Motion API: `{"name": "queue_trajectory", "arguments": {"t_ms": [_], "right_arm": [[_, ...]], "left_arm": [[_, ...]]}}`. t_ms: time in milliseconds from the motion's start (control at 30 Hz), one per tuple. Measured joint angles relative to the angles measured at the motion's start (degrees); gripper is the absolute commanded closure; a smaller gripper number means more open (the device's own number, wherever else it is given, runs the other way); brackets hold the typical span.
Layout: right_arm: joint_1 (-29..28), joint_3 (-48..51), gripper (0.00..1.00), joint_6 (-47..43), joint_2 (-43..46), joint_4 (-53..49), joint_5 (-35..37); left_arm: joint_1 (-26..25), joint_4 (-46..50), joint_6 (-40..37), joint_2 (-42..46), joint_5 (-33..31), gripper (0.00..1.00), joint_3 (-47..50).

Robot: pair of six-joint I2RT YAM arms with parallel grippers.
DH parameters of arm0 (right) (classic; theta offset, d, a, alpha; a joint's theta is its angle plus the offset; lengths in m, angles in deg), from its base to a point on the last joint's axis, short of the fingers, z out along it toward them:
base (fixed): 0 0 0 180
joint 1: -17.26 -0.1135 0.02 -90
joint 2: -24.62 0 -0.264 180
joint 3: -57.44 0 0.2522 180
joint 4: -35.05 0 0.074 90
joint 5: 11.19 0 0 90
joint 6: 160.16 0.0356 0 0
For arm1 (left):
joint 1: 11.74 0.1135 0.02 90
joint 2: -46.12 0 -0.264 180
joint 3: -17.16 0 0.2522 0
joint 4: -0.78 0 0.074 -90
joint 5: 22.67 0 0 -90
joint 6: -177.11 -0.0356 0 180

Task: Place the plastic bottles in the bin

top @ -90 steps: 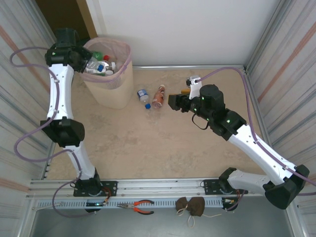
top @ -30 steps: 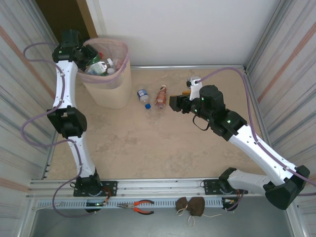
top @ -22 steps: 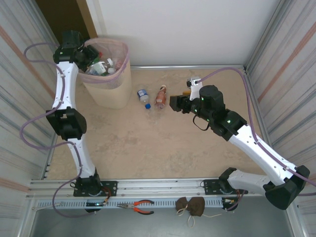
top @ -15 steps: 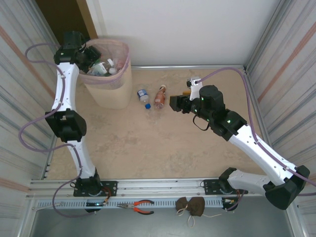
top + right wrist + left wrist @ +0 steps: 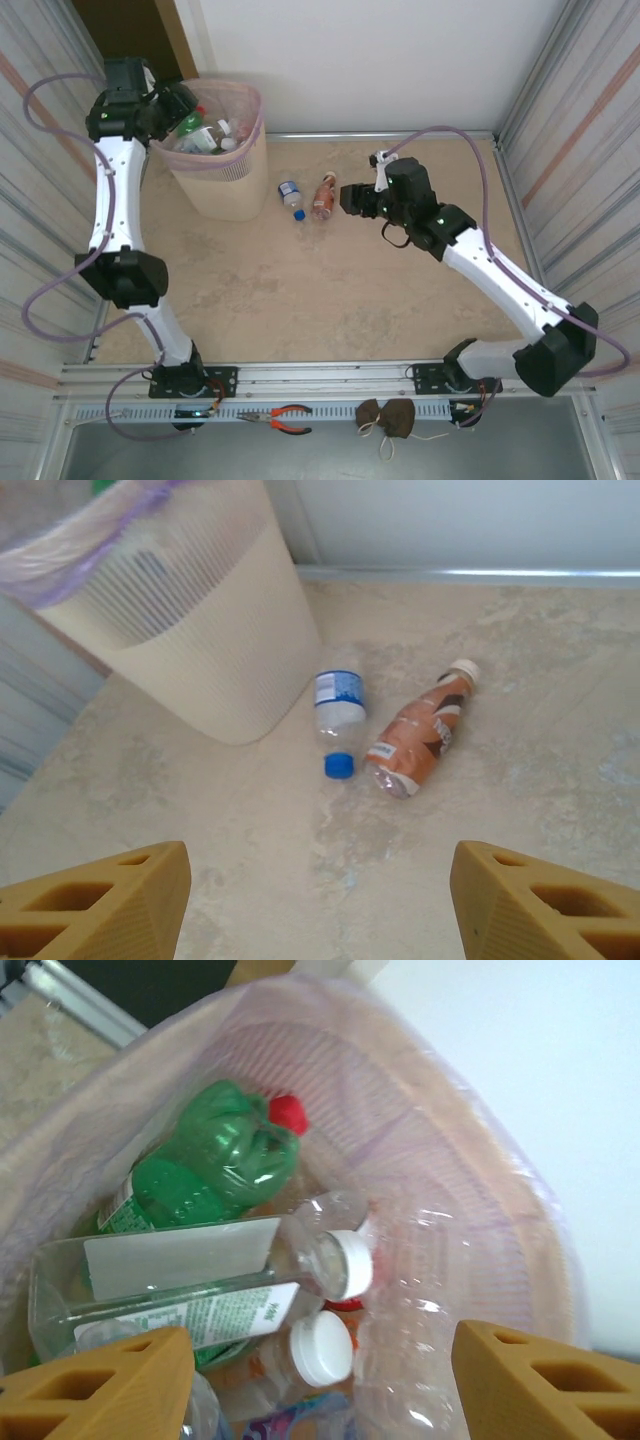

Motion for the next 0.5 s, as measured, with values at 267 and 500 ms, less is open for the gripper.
{"name": "queue_trajectory", "arguments": {"t_ms": [267, 500], "right_arm": [[3.4, -6.2, 0.29, 4.8, -14.3, -1.9, -0.9], [3.4, -15.3, 0.23, 6.1, -28.9, -3.7, -0.8]], "left_arm": [[0.2, -12.2, -8.9, 16.5, 7.6, 0.20, 19.5], [1.0, -21.4, -15.4, 28.7, 14.2, 0.18, 36.9]]}}
